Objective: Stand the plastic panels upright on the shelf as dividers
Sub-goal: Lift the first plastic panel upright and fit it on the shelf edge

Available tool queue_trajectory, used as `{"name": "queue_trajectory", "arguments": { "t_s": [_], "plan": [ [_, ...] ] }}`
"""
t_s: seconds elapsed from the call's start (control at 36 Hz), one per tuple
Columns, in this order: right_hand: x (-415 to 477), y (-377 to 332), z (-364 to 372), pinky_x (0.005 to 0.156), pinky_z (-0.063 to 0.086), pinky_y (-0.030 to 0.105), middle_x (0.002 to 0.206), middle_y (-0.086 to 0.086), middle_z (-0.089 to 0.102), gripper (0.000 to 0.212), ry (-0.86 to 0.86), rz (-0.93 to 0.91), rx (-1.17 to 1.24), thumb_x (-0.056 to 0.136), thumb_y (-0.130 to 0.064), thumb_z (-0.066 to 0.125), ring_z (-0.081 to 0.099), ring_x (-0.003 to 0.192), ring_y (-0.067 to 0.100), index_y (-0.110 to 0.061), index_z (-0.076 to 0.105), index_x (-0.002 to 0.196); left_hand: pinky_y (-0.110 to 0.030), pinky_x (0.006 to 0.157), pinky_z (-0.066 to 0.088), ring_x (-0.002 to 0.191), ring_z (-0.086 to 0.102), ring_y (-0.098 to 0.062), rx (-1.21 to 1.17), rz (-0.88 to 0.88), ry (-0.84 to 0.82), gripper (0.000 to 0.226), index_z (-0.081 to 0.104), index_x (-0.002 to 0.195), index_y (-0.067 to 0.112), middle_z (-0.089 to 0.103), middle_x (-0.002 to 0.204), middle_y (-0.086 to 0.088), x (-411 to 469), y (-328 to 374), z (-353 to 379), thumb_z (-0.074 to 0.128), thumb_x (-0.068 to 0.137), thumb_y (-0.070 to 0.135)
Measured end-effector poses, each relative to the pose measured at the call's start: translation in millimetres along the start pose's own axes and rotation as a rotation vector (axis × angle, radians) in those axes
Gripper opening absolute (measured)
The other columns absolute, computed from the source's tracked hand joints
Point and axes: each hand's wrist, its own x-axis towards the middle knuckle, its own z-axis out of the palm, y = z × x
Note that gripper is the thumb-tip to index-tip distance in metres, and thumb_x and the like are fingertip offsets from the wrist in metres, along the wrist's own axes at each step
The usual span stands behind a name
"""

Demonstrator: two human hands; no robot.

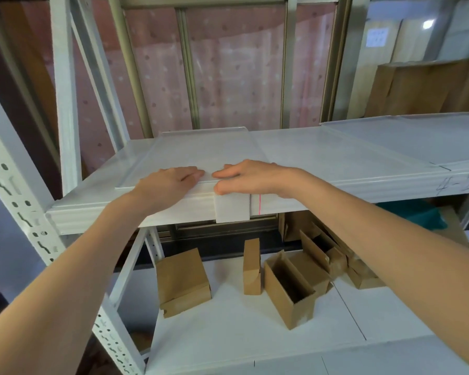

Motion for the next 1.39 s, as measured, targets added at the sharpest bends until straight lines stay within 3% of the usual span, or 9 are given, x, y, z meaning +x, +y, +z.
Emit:
{"name": "queue_trajectory", "arguments": {
  "t_s": [0.06,0.14,0.33,0.53,0.86,1.03,1.19,1.31,1.39],
  "plan": [
    [-0.2,0.9,-0.1,0.117,0.013,0.044,0.158,-0.012,0.022,0.063,-0.022,-0.018,0.066,0.08,-0.06,0.052,0.019,0.146,0.015,-0.045,0.042,0.14,-0.042,0.114,0.023,0.138,0.034,-0.025,0.0,0.001,-0.001,0.045,0.039,0.139,0.041,0.036,0.151,0.011,0.2,-1.2,-0.1,0.025,0.098,0.053],
    [-0.1,3.5,-0.6,0.119,0.006,0.048,0.158,-0.011,0.023,0.061,-0.043,-0.028,0.111,0.08,-0.056,0.055,0.018,0.146,0.013,-0.043,0.045,0.138,-0.044,0.112,0.028,0.137,0.036,-0.026,0.009,-0.005,-0.003,0.045,0.039,0.137,0.044,0.038,0.15,0.013,0.5,-3.4,0.1,0.024,0.097,0.056],
    [0.3,5.1,-3.3,0.11,0.018,0.028,0.157,-0.01,0.026,0.056,-0.095,-0.041,0.191,0.084,-0.042,0.056,0.022,0.144,0.012,-0.038,0.046,0.139,-0.044,0.111,0.03,0.135,0.038,-0.025,0.004,-0.012,0.0,0.043,0.04,0.136,0.047,0.039,0.149,0.014,1.4,-5.5,0.1,0.024,0.096,0.056],
    [-1.3,5.9,-6.7,0.113,0.021,0.032,0.153,-0.013,0.034,0.05,-0.105,-0.059,0.225,0.086,-0.036,0.056,0.027,0.141,0.011,-0.039,0.05,0.135,-0.042,0.112,0.028,0.135,0.038,-0.025,0.007,0.001,0.008,0.043,0.041,0.137,0.042,0.04,0.149,0.011,0.0,-3.0,-0.3,0.026,0.098,0.051],
    [-2.9,6.9,-9.0,0.098,0.029,0.023,0.152,-0.013,0.036,0.047,-0.123,-0.086,0.248,0.09,-0.032,0.055,0.031,0.138,0.01,-0.037,0.05,0.136,-0.046,0.113,0.028,0.135,0.038,-0.027,0.011,-0.013,0.009,0.043,0.041,0.136,0.044,0.04,0.148,0.012,2.5,-6.7,1.0,0.025,0.097,0.054],
    [-4.5,13.0,-6.1,0.114,0.02,0.032,0.152,-0.011,0.035,0.047,-0.073,-0.107,0.201,0.089,-0.045,0.056,0.029,0.14,0.011,-0.04,0.05,0.135,-0.044,0.111,0.032,0.133,0.041,-0.026,0.006,-0.013,0.034,0.043,0.042,0.136,0.042,0.044,0.147,0.01,2.9,-6.0,3.2,0.025,0.098,0.052],
    [2.1,15.2,-1.1,0.108,0.038,0.04,0.145,-0.013,0.045,0.058,0.031,-0.005,0.282,0.085,-0.068,0.045,0.049,0.121,0.014,-0.04,0.051,0.135,-0.045,0.11,0.033,0.13,0.044,-0.026,-0.024,-0.017,0.056,0.04,0.048,0.132,0.039,0.049,0.142,0.009,0.2,-4.2,0.6,0.029,0.098,0.049],
    [7.4,7.6,0.8,0.103,0.042,0.044,0.135,-0.012,0.054,0.038,0.123,0.032,0.164,0.092,-0.053,0.043,0.055,0.11,0.02,-0.042,0.059,0.124,-0.039,0.113,0.03,0.132,0.042,-0.024,-0.068,-0.019,0.026,0.041,0.047,0.135,0.03,0.047,0.144,0.004,-0.4,0.6,-3.0,0.033,0.099,0.042],
    [6.7,-0.3,-1.7,0.108,0.033,0.048,0.131,-0.006,0.06,0.036,0.129,0.043,-0.007,0.096,-0.043,0.04,0.055,0.112,0.023,-0.031,0.064,0.12,-0.051,0.116,0.019,0.135,0.038,-0.026,0.039,-0.151,0.04,0.051,0.043,0.138,0.029,0.044,0.147,0.003,-4.3,-5.3,-7.3,0.032,0.095,0.054]
  ]
}}
